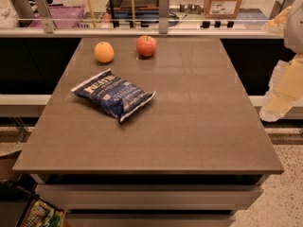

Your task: Pick orange

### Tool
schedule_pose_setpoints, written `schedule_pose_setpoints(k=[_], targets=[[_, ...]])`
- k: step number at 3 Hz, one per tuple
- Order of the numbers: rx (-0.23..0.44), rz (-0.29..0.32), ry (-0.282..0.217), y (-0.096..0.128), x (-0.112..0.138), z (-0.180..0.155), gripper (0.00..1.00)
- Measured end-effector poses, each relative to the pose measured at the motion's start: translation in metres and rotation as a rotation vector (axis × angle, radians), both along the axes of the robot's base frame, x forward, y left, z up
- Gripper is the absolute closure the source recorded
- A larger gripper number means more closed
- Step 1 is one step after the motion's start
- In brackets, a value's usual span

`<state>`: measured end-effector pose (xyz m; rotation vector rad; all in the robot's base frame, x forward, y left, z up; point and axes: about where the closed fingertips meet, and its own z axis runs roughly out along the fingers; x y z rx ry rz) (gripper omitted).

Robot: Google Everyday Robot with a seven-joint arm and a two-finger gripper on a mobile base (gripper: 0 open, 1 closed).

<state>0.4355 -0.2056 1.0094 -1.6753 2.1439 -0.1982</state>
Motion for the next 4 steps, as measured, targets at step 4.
schedule_pose_setpoints(k=[4], targets=[[0.306, -0.144, -0.147, 0.010, 0.047, -0.010, 0.00]])
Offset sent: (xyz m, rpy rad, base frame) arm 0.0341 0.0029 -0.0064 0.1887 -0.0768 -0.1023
